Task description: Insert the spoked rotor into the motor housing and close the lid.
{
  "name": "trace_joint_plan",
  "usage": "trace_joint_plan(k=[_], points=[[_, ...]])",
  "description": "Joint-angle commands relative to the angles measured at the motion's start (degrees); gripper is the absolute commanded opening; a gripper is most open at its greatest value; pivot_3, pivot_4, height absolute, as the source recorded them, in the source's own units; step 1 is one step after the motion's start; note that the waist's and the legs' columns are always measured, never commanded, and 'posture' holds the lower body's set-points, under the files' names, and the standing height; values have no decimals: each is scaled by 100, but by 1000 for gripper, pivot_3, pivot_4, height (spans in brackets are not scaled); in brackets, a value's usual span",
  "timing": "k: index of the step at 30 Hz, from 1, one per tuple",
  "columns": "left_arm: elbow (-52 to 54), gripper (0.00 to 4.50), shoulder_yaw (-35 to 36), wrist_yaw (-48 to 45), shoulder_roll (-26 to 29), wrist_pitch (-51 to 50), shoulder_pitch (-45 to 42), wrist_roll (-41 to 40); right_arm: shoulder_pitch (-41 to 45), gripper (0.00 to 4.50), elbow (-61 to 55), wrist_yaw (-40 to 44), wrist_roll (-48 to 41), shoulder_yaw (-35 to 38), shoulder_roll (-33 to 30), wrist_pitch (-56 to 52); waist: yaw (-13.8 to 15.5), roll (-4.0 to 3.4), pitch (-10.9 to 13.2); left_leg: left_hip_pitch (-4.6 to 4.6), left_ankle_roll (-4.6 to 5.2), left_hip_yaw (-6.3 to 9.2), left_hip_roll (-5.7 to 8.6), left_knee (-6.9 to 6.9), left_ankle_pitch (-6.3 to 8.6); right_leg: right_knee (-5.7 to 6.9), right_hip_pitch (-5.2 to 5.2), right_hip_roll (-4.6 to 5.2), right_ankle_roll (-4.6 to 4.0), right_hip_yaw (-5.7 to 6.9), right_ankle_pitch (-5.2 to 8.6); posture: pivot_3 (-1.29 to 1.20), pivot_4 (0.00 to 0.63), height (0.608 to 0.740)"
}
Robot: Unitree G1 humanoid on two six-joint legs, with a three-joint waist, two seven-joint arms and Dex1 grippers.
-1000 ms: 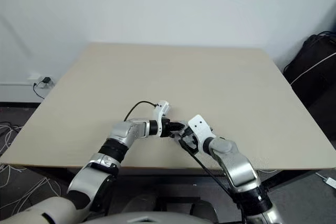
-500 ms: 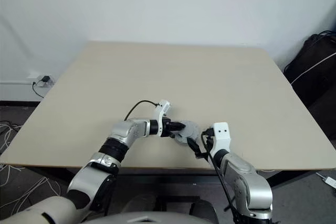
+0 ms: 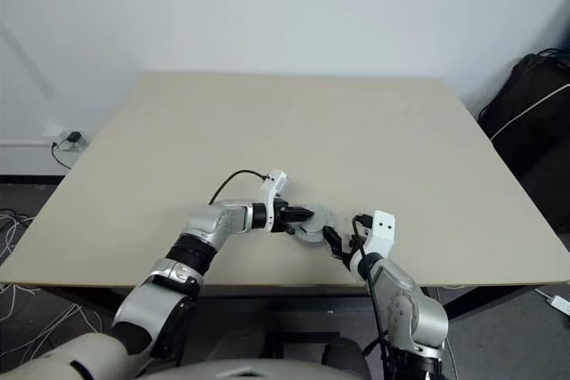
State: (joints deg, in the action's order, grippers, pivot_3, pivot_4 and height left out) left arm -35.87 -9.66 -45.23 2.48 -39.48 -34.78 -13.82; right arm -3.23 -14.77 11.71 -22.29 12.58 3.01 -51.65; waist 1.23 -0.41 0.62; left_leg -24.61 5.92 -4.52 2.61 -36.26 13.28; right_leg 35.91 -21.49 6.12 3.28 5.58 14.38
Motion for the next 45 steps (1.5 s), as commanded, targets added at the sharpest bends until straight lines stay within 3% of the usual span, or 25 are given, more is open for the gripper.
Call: trace_joint_plan(k=[1,9,14,24,34,45], points=[[-100,0,-147,33,14,-94,108,152,267,4470,205,32,-116,-188,72,183,-25,-2,-1,1,0,0,0,0,0,1,0,-1,0,-1,-1,0,0,740],[-18,0,-126,28,37,-126,155,151,492,4470,384,66,-709,-159,342,39,-34,-12,-8,0,3,3,0,-3,-1,4,-4,-3,-3,-7,0,0,0,740],[14,0,-112,40,63,-137,177,148,670,4470,597,3,-2040,483,700,-514,-42,-15,-9,0,4,3,-1,-3,-1,8,-6,-5,-7,-9,-2,0,0,740],[185,0,22,92,284,-189,333,108,824,4470,1441,-526,-3398,1108,721,-777,-114,-39,-29,2,6,3,-9,-3,-1,14,-10,-13,-17,-14,-1,0,0,740],[478,0,342,272,597,-290,617,-27,662,4470,1498,-453,-3751,496,561,-1506,-250,-43,-31,14,42,12,-26,-41,16,85,-27,-37,-59,-37,12,0,0,740],[657,0,421,389,637,-364,784,-102,846,4470,1865,-839,-3513,607,662,-380,-150,-52,-28,6,46,24,-11,-80,19,92,-20,-35,-61,-46,3,0,0,740]])
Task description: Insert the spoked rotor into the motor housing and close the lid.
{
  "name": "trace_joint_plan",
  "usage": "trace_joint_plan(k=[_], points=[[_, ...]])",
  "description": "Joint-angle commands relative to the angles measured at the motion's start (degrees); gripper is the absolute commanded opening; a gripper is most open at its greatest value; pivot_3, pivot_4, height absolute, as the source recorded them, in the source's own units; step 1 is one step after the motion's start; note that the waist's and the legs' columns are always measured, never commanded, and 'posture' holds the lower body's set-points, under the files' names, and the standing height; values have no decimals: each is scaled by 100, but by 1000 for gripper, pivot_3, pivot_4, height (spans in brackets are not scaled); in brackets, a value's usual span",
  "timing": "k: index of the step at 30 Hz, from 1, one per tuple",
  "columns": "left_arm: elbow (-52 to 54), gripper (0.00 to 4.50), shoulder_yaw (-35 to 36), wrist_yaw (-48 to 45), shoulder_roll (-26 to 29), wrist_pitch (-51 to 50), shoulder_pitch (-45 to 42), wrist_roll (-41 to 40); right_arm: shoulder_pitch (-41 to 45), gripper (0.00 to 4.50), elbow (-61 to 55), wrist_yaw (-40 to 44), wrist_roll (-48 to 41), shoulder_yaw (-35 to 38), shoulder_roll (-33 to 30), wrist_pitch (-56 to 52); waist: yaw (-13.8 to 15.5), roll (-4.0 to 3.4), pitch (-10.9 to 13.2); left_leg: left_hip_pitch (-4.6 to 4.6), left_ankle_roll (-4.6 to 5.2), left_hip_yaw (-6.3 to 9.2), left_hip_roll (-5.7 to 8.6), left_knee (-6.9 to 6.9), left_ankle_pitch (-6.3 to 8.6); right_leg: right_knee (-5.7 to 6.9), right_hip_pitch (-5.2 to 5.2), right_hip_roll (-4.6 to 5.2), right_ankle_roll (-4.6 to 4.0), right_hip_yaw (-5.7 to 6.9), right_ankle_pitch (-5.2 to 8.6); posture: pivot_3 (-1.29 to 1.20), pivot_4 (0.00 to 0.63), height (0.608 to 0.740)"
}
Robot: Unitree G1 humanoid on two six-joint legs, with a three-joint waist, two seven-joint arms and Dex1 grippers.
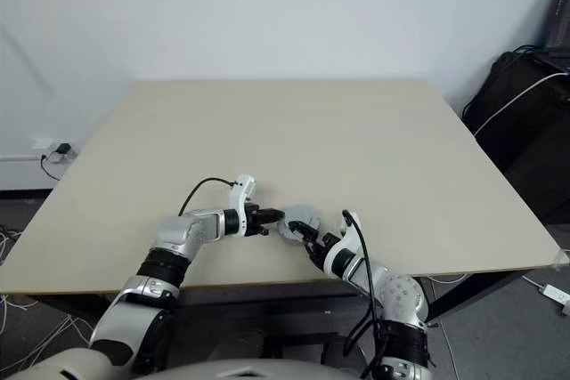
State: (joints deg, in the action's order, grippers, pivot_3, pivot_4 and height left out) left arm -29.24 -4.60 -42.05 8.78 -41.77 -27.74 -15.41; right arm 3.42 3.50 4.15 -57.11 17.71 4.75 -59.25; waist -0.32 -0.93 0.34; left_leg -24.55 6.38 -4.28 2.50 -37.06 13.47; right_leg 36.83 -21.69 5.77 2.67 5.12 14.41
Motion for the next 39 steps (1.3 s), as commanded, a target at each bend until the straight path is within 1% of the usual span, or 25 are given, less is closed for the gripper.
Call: trace_joint_plan(k=[1,8,9,10,12,15,16,22,25,28,30,33,35,36,37,39], points=[[2,0,-85,78,5,-142,85,54,173,4470,45,-75,-63,63,474,411,10,0,0,0,0,0,1,-1,0,0,0,0,1,-2,-1,0,0,740],[19,0,-76,128,-14,-135,105,23,103,4470,4,-46,-152,-147,404,525,26,-3,-1,0,-1,-1,2,1,-1,3,-5,-2,0,-4,-5,0,0,740],[18,0,-75,134,-15,-128,109,20,99,4107,7,-44,-153,-164,386,515,26,-3,-1,0,-1,0,1,1,-1,3,-7,-3,0,-5,-5,0,0,740],[16,0,-72,137,-14,-124,112,16,93,3917,2,-29,-150,-186,366,504,27,-3,-1,0,-1,0,1,2,-1,3,-7,-3,0,-5,-4,0,0,740],[35,0,-61,144,-15,-122,122,5,78,3323,-22,-13,-161,-204,344,486,27,-3,-1,0,-1,0,1,2,-1,3,-8,-4,0,-5,-4,0,0,740],[73,0,-38,145,-14,-127,138,-11,68,2286,-32,-19,-167,-209,322,466,19,-5,-4,-5,-1,0,1,2,-1,3,-16,-6,0,-11,-4,0,0,740],[83,0,-33,145,-13,-128,144,-12,61,2131,-32,-25,-175,-211,310,457,19,-5,-4,-4,-1,0,1,3,-1,3,-15,-7,0,-13,-4,0,0,740],[146,0,15,159,-16,-103,184,-31,1,2120,-90,-43,-237,-237,278,403,18,-6,-4,-4,-1,0,-1,5,0,4,-17,-8,-4,-15,-2,0,0,740],[304,0,166,257,-58,103,255,-87,-49,2120,-144,-52,-287,-217,274,395,15,-7,-3,-4,0,0,0,6,0,3,-18,-8,-4,-17,-2,0,0,740],[600,0,528,751,-278,780,389,-132,-95,2120,-213,-88,-334,-157,278,459,19,-9,-1,-8,0,-1,0,7,0,2,-22,-8,-3,-21,-2,0,0,740],[939,0,953,1285,-621,1655,572,-229,-132,2120,-341,-143,-445,-52,289,545,29,-7,3,-17,1,-1,0,8,1,1,-31,-8,1,-22,-4,0,0,740],[1470,0,1055,2000,-933,2673,965,72,-154,2120,-548,-230,-667,77,279,640,79,-5,5,-35,9,-1,0,7,5,-1,-46,-7,4,-23,-7,0,0,740],[1983,0,1082,2348,-1162,2926,1383,73,-147,2119,-736,-322,-849,163,266,703,108,-7,4,-46,12,-6,0,7,7,0,-59,-7,4,-26,-8,0,0,740],[2155,0,1089,2462,-1239,2966,1523,48,-147,2119,-793,-360,-912,184,261,722,112,-8,3,-51,16,-8,0,7,10,0,-66,-7,4,-28,-7,0,0,740],[2375,0,1169,2384,-1314,2372,1691,-409,-127,2119,-862,-402,-1002,225,261,751,115,-8,3,-57,21,-12,0,7,12,0,-73,-7,4,-31,-7,0,0,740],[2695,0,1264,2025,-1424,1710,2054,-1209,-91,2118,-985,-495,-1169,282,274,797,108,-9,4,-71,26,-12,0,0,15,1,-87,-9,4,-31,-6,0,0,740]])
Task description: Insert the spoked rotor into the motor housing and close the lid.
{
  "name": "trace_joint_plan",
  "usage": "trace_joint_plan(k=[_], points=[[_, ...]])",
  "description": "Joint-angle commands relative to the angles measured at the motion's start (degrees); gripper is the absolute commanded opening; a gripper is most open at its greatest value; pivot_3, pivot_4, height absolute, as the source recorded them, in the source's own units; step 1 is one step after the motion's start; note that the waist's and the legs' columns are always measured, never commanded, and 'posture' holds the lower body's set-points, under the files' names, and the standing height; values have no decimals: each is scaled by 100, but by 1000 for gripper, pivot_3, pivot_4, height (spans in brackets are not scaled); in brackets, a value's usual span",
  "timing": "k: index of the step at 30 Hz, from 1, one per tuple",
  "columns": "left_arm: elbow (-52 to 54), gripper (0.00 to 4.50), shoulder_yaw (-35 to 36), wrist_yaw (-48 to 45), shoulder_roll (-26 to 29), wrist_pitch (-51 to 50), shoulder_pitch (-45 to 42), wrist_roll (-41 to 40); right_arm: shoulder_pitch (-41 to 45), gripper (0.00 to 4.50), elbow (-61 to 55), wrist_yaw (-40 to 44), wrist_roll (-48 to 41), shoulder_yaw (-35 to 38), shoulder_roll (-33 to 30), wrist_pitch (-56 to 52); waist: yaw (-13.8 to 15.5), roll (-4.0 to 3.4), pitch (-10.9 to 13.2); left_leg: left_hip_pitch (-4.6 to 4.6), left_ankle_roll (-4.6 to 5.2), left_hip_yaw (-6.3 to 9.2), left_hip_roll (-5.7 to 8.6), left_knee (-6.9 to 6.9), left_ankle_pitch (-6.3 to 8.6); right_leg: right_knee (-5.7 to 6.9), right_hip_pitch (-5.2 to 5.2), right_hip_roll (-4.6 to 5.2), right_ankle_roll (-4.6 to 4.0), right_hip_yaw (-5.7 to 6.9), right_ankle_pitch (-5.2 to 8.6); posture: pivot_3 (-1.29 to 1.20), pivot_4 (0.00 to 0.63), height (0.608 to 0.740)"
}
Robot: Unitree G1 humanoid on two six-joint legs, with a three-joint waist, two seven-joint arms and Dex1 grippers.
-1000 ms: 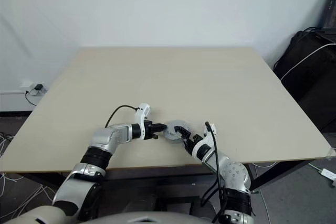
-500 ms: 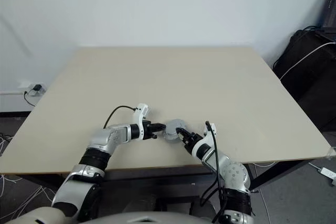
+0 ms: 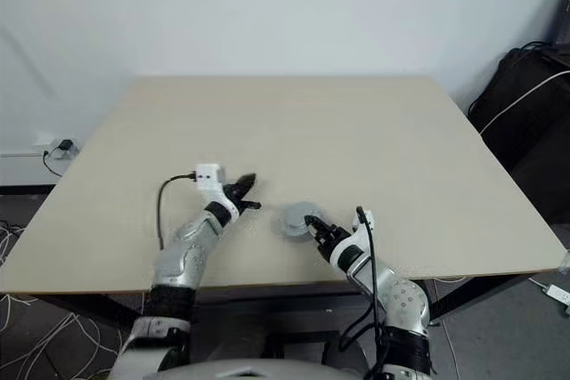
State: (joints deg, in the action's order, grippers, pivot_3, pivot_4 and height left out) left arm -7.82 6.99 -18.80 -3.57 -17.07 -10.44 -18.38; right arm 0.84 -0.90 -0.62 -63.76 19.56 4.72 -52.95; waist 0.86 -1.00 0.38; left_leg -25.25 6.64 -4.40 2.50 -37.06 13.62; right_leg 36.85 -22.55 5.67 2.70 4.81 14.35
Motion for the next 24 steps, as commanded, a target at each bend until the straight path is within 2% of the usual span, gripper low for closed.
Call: trace_joint_plan(k=[1,4,7,12,19,24], points=[[691,0,173,-327,-293,-876,541,-1196,193,2118,-601,-72,-595,119,294,203,-14,-3,2,-6,1,0,0,-1,0,0,-6,-2,-1,0,1,0,0,740],[1031,0,259,-371,-526,-1332,1097,-2051,276,2117,-713,-182,-811,136,357,342,-18,-4,7,-6,4,0,-2,-10,-2,-1,-4,-9,-4,-1,4,0,0,740],[1316,599,93,-386,-644,-1882,1520,-2797,376,2116,-757,-293,-1002,71,386,491,-9,-19,21,-6,13,0,-4,-19,1,2,0,-10,-27,0,17,0,0,740],[1423,2261,209,-212,-1024,-2383,1688,-4425,500,2116,-730,-328,-1144,-156,327,524,-14,-26,27,-4,27,0,-3,-34,-5,4,8,-12,-30,-1,18,0,0,740],[1233,4500,6,-83,-1071,-2386,1704,-5565,487,2116,-768,-292,-1231,-519,249,379,-11,-27,27,5,29,0,-2,-36,-27,9,13,-24,-31,-10,17,0,0,740],[948,4500,-117,233,-1016,-2394,1702,-5903,418,2114,-839,-263,-1324,-751,186,241,-10,-27,27,7,25,-4,-2,-36,-33,8,13,-27,-32,-17,17,0,0,740]])
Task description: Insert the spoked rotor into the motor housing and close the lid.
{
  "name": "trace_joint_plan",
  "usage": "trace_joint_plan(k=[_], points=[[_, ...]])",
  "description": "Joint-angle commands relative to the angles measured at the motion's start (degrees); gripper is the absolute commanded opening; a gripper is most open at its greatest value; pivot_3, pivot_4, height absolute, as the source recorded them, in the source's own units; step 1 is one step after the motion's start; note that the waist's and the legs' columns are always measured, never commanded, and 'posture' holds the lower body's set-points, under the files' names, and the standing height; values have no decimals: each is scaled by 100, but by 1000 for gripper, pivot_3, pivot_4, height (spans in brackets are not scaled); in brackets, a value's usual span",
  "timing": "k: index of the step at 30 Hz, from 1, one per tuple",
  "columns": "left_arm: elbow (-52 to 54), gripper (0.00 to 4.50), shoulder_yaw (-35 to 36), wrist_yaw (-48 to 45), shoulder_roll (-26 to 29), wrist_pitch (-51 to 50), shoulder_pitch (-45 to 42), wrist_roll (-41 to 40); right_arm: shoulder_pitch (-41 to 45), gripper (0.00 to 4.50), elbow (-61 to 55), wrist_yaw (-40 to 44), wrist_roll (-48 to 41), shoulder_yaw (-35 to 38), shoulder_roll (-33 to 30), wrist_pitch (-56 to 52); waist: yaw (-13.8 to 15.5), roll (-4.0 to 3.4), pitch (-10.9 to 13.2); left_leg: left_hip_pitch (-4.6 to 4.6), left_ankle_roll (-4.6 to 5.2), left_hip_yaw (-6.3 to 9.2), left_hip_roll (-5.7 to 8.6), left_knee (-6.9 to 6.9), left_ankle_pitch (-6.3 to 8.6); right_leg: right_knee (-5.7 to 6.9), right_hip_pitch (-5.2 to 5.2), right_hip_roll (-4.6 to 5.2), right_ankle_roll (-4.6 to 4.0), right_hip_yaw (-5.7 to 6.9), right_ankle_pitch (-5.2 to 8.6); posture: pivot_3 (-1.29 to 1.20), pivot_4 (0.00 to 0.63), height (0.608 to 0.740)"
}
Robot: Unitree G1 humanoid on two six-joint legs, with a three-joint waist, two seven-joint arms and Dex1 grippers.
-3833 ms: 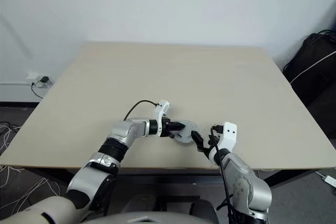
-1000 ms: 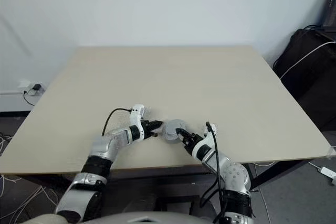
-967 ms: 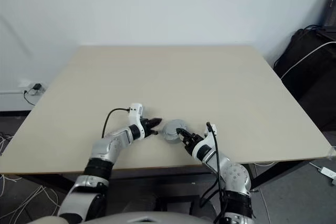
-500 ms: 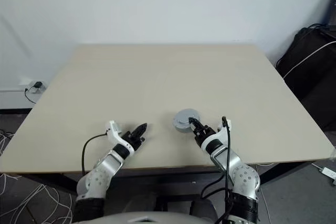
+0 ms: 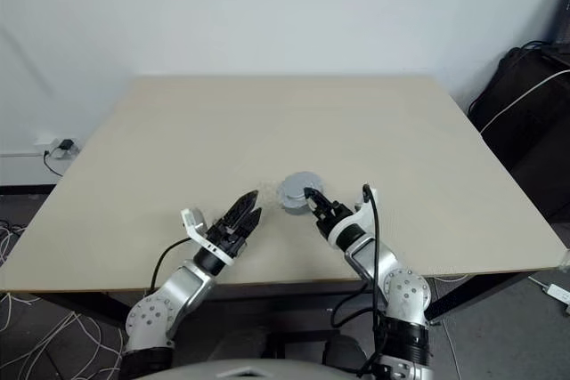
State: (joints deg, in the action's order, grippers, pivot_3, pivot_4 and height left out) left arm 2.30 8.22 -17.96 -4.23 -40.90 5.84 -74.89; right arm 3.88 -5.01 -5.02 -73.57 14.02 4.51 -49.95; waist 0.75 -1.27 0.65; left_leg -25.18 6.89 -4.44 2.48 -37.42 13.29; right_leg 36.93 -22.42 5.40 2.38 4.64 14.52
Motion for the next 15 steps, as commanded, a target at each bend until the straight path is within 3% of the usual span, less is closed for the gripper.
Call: trace_joint_plan(k=[1,15], points=[[-104,4500,-240,194,-953,-3,74,-320,112,2114,-466,211,-379,-240,194,-104,2,0,0,0,0,0,0,0,0,0,0,-1,0,-1,0,0,0,740],[-157,4500,-395,234,-885,48,160,-754,-58,2113,-721,252,-850,-725,-130,-757,2,1,0,4,2,-6,0,1,2,0,-2,0,-1,-11,-1,0,0,740]])
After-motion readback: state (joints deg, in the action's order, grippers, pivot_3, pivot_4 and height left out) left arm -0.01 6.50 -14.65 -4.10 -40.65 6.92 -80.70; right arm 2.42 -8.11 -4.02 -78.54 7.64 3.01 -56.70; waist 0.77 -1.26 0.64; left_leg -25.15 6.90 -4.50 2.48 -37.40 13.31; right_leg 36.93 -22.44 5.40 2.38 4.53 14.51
